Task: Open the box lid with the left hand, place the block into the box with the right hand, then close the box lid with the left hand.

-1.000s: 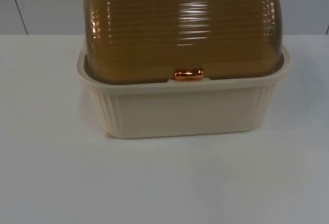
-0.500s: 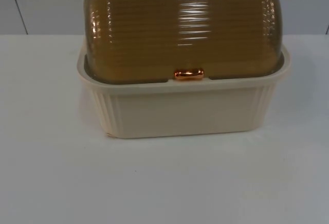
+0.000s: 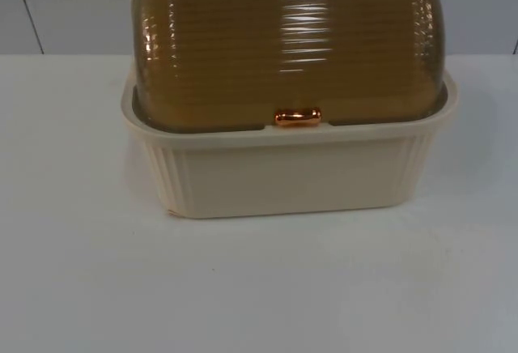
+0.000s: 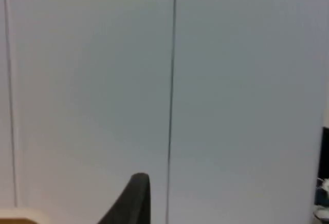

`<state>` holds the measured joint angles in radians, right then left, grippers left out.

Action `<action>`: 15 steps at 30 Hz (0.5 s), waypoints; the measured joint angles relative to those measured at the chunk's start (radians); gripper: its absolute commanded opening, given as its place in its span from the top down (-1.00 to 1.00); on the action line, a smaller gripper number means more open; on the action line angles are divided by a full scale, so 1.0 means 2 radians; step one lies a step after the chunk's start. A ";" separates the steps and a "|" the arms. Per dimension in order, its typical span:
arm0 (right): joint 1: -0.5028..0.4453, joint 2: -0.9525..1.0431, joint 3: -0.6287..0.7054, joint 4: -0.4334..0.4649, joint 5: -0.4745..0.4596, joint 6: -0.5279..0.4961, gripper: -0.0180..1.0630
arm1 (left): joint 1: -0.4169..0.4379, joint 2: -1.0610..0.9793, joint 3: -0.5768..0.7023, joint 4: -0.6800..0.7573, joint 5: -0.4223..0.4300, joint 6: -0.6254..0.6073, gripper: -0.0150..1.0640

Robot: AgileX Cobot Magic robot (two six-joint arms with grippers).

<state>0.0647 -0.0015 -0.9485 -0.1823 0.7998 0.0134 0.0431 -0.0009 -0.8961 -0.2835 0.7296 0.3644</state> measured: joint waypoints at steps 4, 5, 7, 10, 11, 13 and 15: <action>0.003 0.000 0.000 0.003 0.001 -0.001 -0.97 | 0.000 0.000 0.001 0.044 0.001 -0.038 -0.88; 0.004 0.000 0.000 0.003 0.007 -0.001 -0.97 | 0.000 0.000 0.001 0.058 0.001 -0.054 -0.88; 0.004 0.000 0.000 0.003 0.017 -0.001 -0.97 | 0.000 0.000 0.001 0.081 0.002 -0.079 -0.88; 0.004 0.000 0.000 0.003 0.029 -0.001 -0.97 | 0.000 0.000 0.001 0.087 0.009 -0.087 -0.88; 0.004 0.000 0.000 0.005 0.036 -0.001 -0.97 | 0.000 0.000 0.001 0.088 0.017 -0.088 -0.88; 0.004 0.000 0.004 0.009 0.049 -0.001 -0.97 | 0.000 0.000 0.005 0.089 0.032 -0.091 -0.88; 0.004 0.000 0.010 0.013 0.055 -0.001 -0.97 | 0.000 0.000 0.016 0.091 0.048 -0.093 -0.88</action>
<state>0.0718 -0.0015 -0.9292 -0.1557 0.9097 0.0108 0.0431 -0.0009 -0.8644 -0.1025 0.8260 0.1784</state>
